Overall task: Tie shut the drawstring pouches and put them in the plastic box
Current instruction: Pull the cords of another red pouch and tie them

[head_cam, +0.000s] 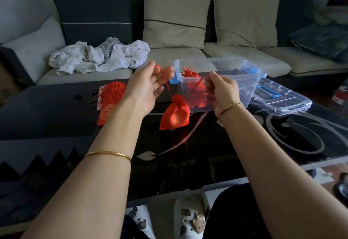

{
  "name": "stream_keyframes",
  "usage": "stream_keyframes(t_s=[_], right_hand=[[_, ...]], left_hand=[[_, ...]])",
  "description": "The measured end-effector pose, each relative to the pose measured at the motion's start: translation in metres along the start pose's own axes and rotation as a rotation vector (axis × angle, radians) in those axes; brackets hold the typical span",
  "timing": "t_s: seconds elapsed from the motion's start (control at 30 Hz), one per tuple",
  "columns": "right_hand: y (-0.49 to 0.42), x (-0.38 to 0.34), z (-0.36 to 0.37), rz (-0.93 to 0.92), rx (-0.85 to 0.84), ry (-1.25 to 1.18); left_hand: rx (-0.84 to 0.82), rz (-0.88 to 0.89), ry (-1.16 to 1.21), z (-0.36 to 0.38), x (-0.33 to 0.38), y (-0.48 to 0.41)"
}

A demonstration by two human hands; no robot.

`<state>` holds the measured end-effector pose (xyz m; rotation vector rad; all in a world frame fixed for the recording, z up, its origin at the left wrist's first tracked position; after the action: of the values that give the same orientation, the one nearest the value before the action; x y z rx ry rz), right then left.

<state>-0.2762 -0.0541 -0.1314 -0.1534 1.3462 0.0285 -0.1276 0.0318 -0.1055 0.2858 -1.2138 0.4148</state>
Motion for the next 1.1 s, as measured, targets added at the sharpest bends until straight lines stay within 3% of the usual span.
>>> stream_keyframes(t_s=[0.37, 0.47, 0.57, 0.63, 0.73, 0.9, 1.1], right_hand=[[0.021, -0.022, 0.031, -0.348, -0.213, 0.36], [0.019, -0.02, 0.032, -0.298, -0.211, 0.278], [0.012, -0.01, 0.028, -0.092, -0.193, 0.197], [0.013, -0.002, 0.028, -0.005, -0.273, 0.228], [0.017, 0.001, 0.03, -0.016, -0.382, 0.274], [0.018, -0.002, 0.031, -0.04, -0.408, 0.245], [0.018, -0.004, 0.026, -0.006, -0.282, 0.081]], left_hand=[[-0.184, 0.152, -0.518, 0.012, -0.003, 0.008], [-0.151, 0.151, -0.542, 0.013, -0.005, 0.007], [-0.162, 0.127, -0.483, 0.011, -0.007, 0.004], [-0.175, 0.128, -0.468, 0.011, -0.008, 0.003], [-0.184, 0.129, -0.441, 0.01, -0.007, 0.004], [-0.195, 0.097, -0.392, 0.011, -0.006, 0.005], [-0.202, 0.08, -0.373, 0.009, -0.007, 0.005]])
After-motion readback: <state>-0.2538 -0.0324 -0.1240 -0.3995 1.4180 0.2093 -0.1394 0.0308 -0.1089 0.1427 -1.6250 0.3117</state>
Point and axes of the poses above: each hand's wrist, its own y-axis away from the middle knuckle, its own z-axis out of the palm, x = y × z, the point moved 2 cm from there along -y, towards the middle knuckle, and after that the axes turned 1 degree about y, right-handed, at the moved point
